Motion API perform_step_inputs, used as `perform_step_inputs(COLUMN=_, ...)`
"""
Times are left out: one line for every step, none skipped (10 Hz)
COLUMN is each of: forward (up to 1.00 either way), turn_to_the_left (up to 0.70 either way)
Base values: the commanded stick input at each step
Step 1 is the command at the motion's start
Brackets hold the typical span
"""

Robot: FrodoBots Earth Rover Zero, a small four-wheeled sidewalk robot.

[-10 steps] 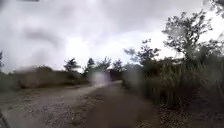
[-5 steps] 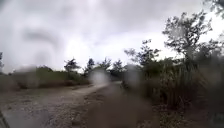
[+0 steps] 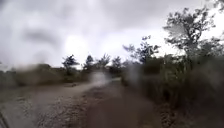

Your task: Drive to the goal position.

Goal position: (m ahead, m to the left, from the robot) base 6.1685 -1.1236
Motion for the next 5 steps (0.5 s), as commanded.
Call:
perform_step_inputs(forward=0.42, turn_to_the_left=0.00)
perform_step_inputs(forward=0.40, turn_to_the_left=0.07)
perform_step_inputs(forward=0.39, turn_to_the_left=0.22)
perform_step_inputs(forward=0.39, turn_to_the_left=0.23)
perform_step_inputs(forward=0.39, turn_to_the_left=0.24)
